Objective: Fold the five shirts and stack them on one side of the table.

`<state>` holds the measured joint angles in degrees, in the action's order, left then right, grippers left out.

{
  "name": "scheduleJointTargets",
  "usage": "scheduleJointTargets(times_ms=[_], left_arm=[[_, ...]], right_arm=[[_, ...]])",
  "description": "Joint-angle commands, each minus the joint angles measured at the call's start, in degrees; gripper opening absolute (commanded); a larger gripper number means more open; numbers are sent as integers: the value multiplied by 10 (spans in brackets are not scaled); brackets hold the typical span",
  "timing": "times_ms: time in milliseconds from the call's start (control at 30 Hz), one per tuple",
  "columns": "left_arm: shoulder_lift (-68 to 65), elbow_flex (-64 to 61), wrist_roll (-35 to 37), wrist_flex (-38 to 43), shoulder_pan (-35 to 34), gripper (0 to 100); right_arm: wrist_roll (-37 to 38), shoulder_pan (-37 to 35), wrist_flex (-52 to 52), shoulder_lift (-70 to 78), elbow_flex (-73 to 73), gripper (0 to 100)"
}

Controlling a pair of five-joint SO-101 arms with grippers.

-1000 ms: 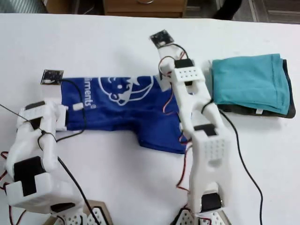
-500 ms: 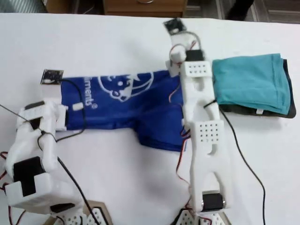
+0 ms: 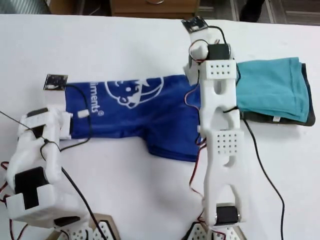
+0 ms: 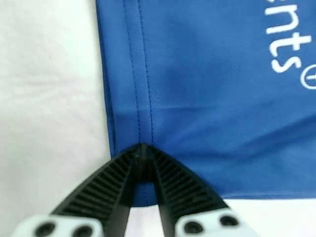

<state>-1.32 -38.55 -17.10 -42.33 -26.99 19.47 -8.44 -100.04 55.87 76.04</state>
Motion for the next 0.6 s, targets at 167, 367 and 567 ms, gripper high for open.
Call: scheduleJointTargets(times_ms=[167, 367, 567], left_arm=[[0, 2, 4, 9, -8, 26], [0, 2, 4, 9, -8, 26], [0, 2, 4, 9, -8, 26]], right_arm=[[18, -122, -7, -405, -517, 21], [119, -225, 106, -538, -831, 50], [122, -255, 218, -559, -968, 206]])
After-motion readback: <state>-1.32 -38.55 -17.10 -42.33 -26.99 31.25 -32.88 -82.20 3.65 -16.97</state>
